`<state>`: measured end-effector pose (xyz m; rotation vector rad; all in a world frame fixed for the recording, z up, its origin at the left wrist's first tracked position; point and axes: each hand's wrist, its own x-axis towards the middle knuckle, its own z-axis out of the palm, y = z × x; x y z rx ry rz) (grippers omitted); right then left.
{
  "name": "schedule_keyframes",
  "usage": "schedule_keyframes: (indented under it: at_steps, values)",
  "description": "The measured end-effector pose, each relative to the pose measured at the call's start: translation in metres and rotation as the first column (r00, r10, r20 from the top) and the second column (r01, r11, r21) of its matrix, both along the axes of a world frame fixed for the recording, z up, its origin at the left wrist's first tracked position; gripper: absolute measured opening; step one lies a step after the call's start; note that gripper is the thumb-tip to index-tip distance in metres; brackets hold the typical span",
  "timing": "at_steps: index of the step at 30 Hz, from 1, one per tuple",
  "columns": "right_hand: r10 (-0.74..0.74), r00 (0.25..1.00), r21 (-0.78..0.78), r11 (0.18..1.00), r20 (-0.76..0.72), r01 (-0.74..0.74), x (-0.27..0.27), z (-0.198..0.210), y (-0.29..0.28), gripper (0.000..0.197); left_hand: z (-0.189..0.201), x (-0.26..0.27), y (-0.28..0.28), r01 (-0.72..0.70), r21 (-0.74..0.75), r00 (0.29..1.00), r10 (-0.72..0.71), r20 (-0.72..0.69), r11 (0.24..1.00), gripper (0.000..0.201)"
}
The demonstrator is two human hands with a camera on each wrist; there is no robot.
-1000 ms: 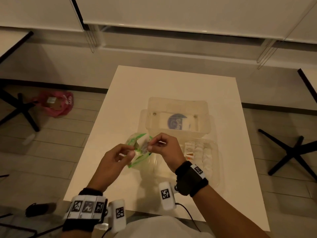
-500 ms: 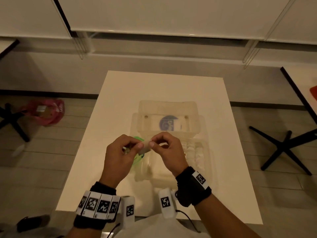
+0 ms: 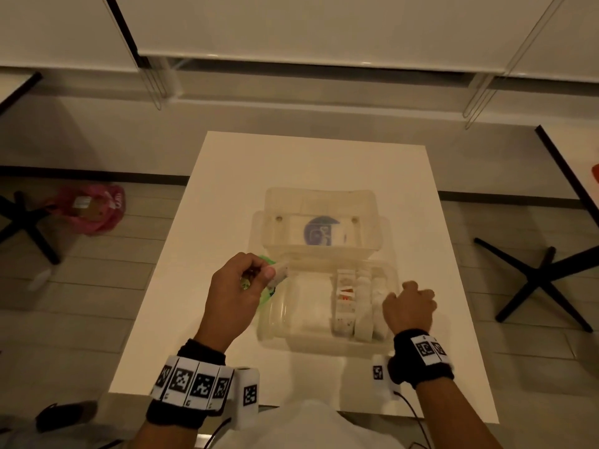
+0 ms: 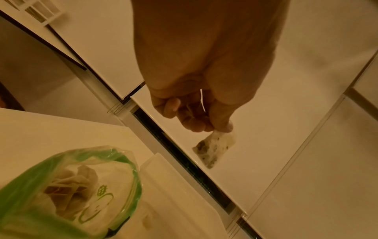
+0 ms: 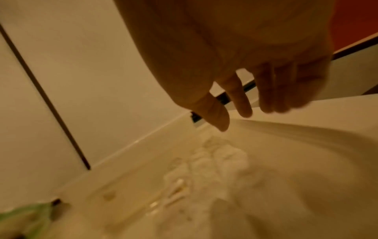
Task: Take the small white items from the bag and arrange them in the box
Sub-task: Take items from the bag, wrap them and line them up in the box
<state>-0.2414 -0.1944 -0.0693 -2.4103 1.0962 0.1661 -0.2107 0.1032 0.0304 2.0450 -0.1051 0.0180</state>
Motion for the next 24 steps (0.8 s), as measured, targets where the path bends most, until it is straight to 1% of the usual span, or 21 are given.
schedule_keyframes:
  at_steps: [1,2,3,6,11,13,14,15,16,17,18,19,20,21,22,23,24]
  values:
    - [0.011,0.990,0.013,1.000,-0.142,-0.010,-0.003,-0.010,-0.007,0.038,-0.001,0.001,0.001,0.000,-0.001,1.000,0.000,-0.003,1.000,0.016]
    - [0.041,0.972,0.042,0.999,-0.231,-0.032,-0.005,-0.016,-0.012,0.037,-0.002,0.002,0.002,0.002,-0.001,1.000,-0.002,-0.006,1.000,0.016]
    - [0.077,0.962,0.065,0.996,-0.263,-0.062,-0.005,-0.021,-0.014,0.035,-0.002,0.003,0.003,0.004,0.004,1.000,-0.004,-0.006,1.000,0.017]
    - [0.125,0.962,0.072,0.991,-0.242,-0.110,-0.001,-0.025,-0.012,0.028,-0.002,0.005,0.005,0.015,0.015,1.000,-0.015,-0.005,1.000,0.021]
    - [0.150,0.957,0.081,0.988,-0.248,-0.134,0.015,-0.021,-0.003,0.029,-0.002,0.006,0.007,0.022,0.021,1.000,-0.022,-0.011,1.000,0.021]
    - [0.142,0.962,0.035,0.990,-0.234,-0.138,0.017,-0.012,0.002,0.033,-0.002,0.006,0.006,0.030,0.007,0.999,-0.030,-0.033,1.000,0.020]
    - [0.137,0.969,-0.014,0.990,-0.206,-0.142,0.018,-0.004,0.005,0.034,-0.002,0.007,0.005,0.038,0.000,0.998,-0.038,-0.045,0.999,0.019]
    - [0.147,0.980,-0.066,0.985,-0.135,-0.157,0.019,0.006,0.010,0.032,-0.002,0.008,0.004,0.047,-0.005,0.997,-0.047,-0.056,0.999,0.017]
    - [0.179,0.984,-0.091,0.980,-0.010,-0.179,0.020,0.016,0.016,0.027,-0.001,0.009,0.003,0.055,-0.010,0.996,-0.056,-0.067,0.998,0.014]
    - [0.219,0.963,-0.044,0.976,0.156,-0.215,0.022,0.029,0.025,0.020,-0.001,0.010,0.002,0.061,-0.020,0.995,-0.063,-0.079,0.998,0.013]
    - [0.239,0.914,0.080,0.957,0.329,-0.280,0.024,0.043,0.034,0.013,0.001,0.011,0.001,0.066,-0.038,0.994,-0.069,-0.086,0.997,0.012]
    - [0.232,0.855,0.239,0.896,0.464,-0.373,0.025,0.058,0.045,0.010,0.002,0.012,-0.001,0.069,-0.059,0.993,-0.075,-0.092,0.996,0.012]
    - [0.217,0.805,0.373,0.799,0.552,-0.471,0.025,0.074,0.058,0.008,0.005,0.012,-0.003,0.074,-0.083,0.992,-0.082,-0.097,0.994,0.013]
    - [0.216,0.770,0.460,0.694,0.601,-0.554,0.024,0.087,0.069,0.007,0.007,0.013,-0.005,0.083,-0.105,0.990,-0.094,-0.102,0.991,0.013]
    - [0.246,0.745,0.497,0.611,0.621,-0.616,0.024,0.097,0.078,0.005,0.010,0.013,-0.007,0.101,-0.119,0.988,-0.113,-0.102,0.988,0.013]
    - [0.284,0.722,0.504,0.557,0.631,-0.660,0.024,0.103,0.086,0.007,0.012,0.014,-0.008,0.127,-0.122,0.985,-0.139,-0.101,0.984,0.014]
    - [0.318,0.704,0.494,0.534,0.635,-0.687,0.025,0.106,0.092,0.011,0.013,0.015,-0.008,0.157,-0.117,0.980,-0.169,-0.101,0.981,0.013]
